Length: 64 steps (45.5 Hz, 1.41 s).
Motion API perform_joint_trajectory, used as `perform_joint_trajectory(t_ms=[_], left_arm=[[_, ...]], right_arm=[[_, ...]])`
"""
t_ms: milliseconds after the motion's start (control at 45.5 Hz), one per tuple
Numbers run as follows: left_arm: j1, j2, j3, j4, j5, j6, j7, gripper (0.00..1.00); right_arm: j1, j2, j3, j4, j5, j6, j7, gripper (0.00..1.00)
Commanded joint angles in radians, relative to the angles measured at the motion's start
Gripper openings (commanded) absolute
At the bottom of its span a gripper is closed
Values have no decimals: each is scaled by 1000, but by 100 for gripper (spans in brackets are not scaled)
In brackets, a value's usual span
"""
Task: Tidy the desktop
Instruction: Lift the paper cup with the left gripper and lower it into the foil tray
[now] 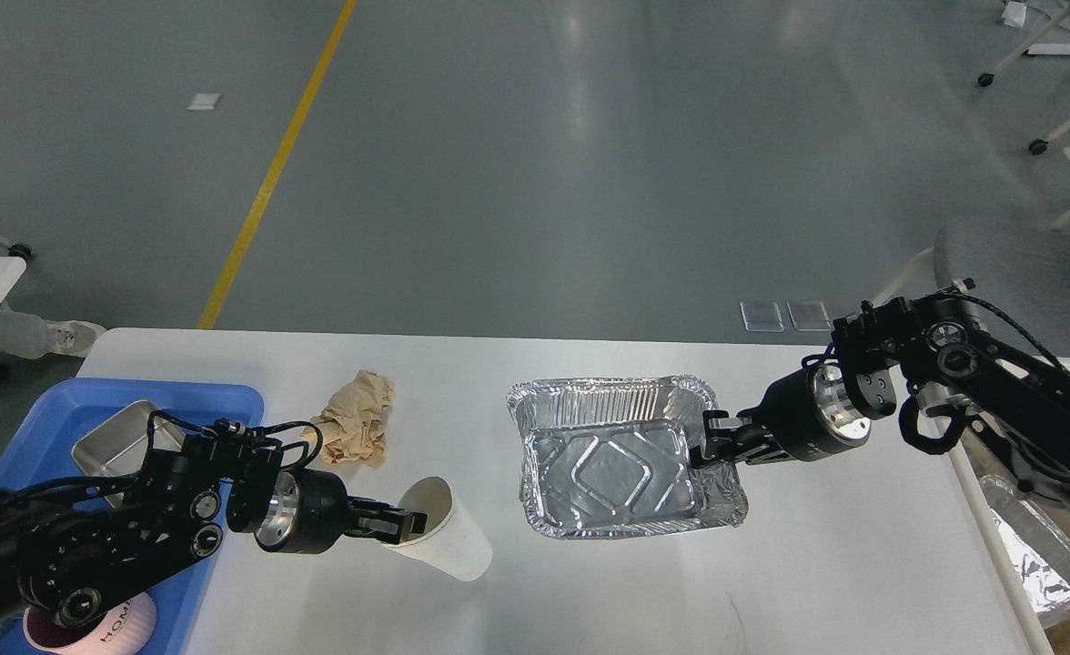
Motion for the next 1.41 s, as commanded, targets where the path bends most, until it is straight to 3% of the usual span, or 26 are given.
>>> perform_joint_trajectory(t_ms=[0,132,242,352,528,682,814,990,1144,1298,1386], left_arm=[[-8,9,-2,-9,-1,-5,-11,0],[-19,41,-22,-21,-3,-51,-65,0],[-22,130,-76,-70,-9,-123,-80,0],[-22,231,-182,-142,-14,-214,-88,0],[-22,391,-390,-188,-23,-384,-175,0],[-20,481,-594,-197,-116,-471,-180,0],[-65,533,-691,-197,-178,-471,-183,0],[-215,526,-687,-194,-213,-471,-183,0],[-261,503,-682,-194,-218,-471,-174,0],[-306,391,-648,-187,-214,-471,-166,0],[-376,270,-535,-150,-205,-471,-154,0]], right_arm=[[0,0,1,-1,0,0,0,0],[-1,-3,1,-1,0,0,0,0],[-8,-6,1,-1,0,0,0,0],[-8,-6,1,-1,0,0,0,0],[-13,-3,1,-2,-2,0,0,0],[-13,-1,1,-2,-12,0,0,0],[-13,0,1,-2,-12,0,0,0],[-11,2,1,-2,-14,0,0,0],[-10,2,1,-2,-14,0,0,0],[-10,0,1,-2,-14,0,0,0],[-10,3,1,-2,-14,0,0,0]])
